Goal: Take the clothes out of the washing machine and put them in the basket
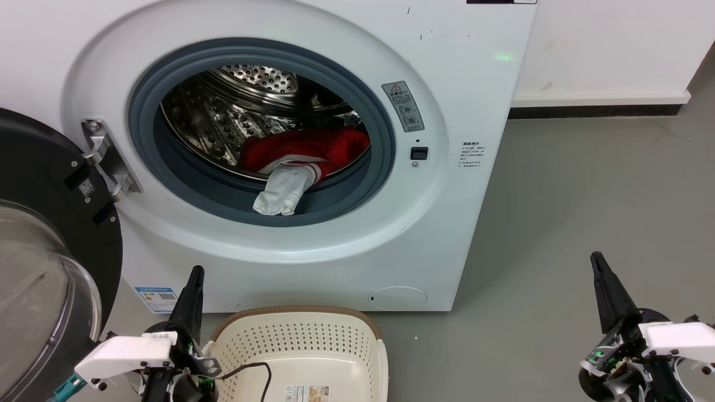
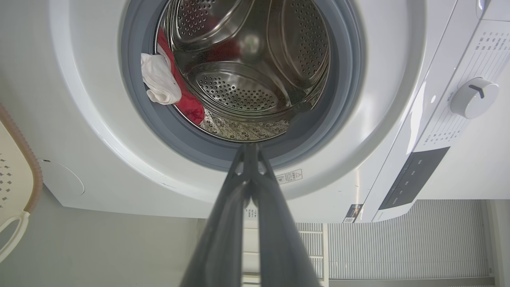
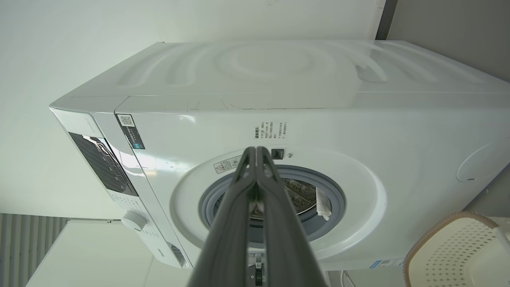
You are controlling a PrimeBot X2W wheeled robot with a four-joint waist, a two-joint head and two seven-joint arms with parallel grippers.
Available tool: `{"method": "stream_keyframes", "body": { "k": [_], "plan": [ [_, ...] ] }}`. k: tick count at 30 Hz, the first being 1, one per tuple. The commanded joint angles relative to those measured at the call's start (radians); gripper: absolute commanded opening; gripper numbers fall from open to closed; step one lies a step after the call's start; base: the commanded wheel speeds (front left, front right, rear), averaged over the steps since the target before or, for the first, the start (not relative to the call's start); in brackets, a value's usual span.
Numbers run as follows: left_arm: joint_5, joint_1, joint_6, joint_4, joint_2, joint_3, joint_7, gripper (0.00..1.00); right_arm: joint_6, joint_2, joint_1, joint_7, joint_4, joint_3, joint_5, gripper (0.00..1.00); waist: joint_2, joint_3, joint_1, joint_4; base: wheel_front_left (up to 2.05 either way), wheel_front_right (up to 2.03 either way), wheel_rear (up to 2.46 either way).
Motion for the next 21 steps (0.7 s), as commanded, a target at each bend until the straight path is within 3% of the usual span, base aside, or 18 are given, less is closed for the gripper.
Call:
{"method": "stream_keyframes", "body": {
  "k": [1,21],
  "plan": [
    [0.000,-0.007,-0.002,0.000,0.003,0.002,0.002,0.00,0.000,0.002,-0.012,0.000,0.001,0.001,-0.004,0.00,-0.0001,0.000,0.0000,0.000,0.00,0.00,0.00],
    [0.000,-0.007,-0.003,0.000,0.003,0.002,0.002,0.00,0.000,0.002,-0.012,0.000,0.001,0.000,-0.004,0.00,-0.0001,0.000,0.0000,0.000,0.00,0.00,0.00]
  ]
}}
